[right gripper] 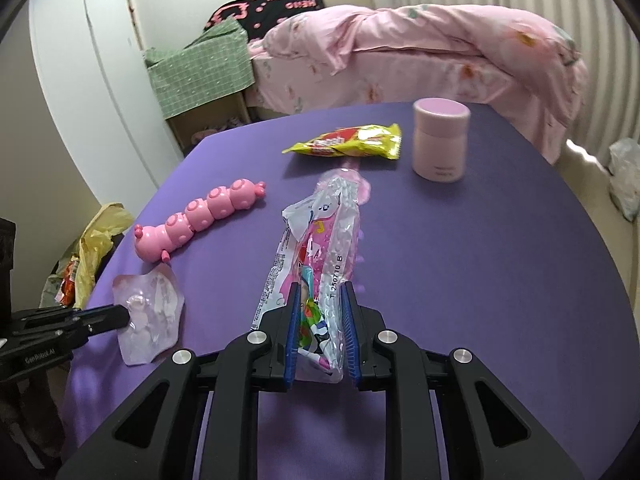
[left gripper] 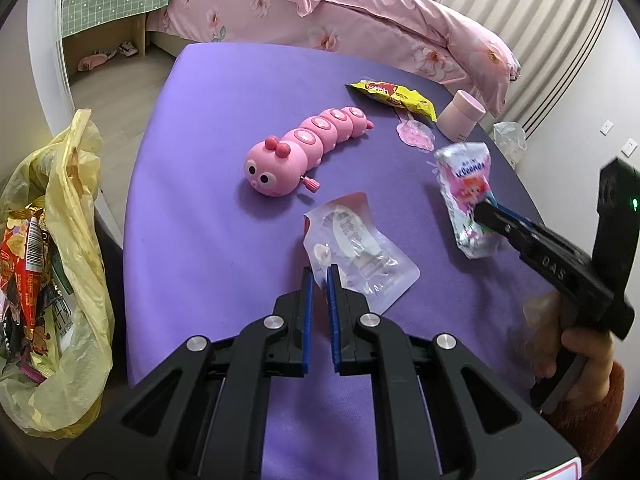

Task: Collect trash
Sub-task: 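Grasp the clear plastic tray with left tool while right tool holds the candy bag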

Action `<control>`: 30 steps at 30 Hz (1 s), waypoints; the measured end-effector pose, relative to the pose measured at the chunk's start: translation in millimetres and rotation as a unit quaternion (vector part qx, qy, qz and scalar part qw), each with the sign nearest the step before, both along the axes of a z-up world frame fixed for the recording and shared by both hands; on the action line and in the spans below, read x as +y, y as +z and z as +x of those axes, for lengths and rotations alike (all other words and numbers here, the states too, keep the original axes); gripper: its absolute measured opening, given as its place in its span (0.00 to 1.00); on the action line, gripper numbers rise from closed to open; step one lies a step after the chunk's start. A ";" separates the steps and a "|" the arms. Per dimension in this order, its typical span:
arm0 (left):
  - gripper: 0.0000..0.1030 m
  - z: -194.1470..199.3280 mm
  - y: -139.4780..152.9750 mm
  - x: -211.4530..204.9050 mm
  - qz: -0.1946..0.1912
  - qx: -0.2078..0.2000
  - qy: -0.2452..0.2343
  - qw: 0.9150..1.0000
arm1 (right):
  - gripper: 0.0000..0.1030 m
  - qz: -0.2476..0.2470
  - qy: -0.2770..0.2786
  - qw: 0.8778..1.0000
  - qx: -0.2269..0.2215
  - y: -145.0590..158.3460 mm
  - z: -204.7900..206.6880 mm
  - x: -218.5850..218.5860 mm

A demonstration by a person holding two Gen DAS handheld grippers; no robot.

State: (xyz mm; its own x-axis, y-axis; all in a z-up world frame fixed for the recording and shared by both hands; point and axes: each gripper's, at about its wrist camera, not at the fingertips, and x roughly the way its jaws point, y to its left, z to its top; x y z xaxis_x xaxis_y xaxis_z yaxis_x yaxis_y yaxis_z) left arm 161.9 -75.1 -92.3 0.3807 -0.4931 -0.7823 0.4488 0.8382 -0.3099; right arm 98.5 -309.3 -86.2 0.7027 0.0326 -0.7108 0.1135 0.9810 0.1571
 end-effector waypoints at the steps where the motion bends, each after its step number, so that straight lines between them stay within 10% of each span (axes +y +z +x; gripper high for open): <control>1: 0.07 0.2 0.5 -0.3 -0.001 0.000 0.000 1.000 | 0.19 -0.003 -0.004 1.000 -0.001 -0.5 -2.4 0.4; 30: 0.07 -12.5 32.8 15.5 0.001 -0.038 0.008 0.999 | 0.19 -0.025 0.002 0.999 -0.038 18.9 -27.3 18.3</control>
State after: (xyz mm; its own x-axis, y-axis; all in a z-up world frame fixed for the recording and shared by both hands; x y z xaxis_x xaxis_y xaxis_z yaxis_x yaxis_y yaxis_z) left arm 149.5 -59.6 -59.5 0.4467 -0.4849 -0.7519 0.4567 0.8463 -0.2744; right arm 71.2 -291.0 -67.3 0.7547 0.0016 -0.6561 0.0982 0.9884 0.1154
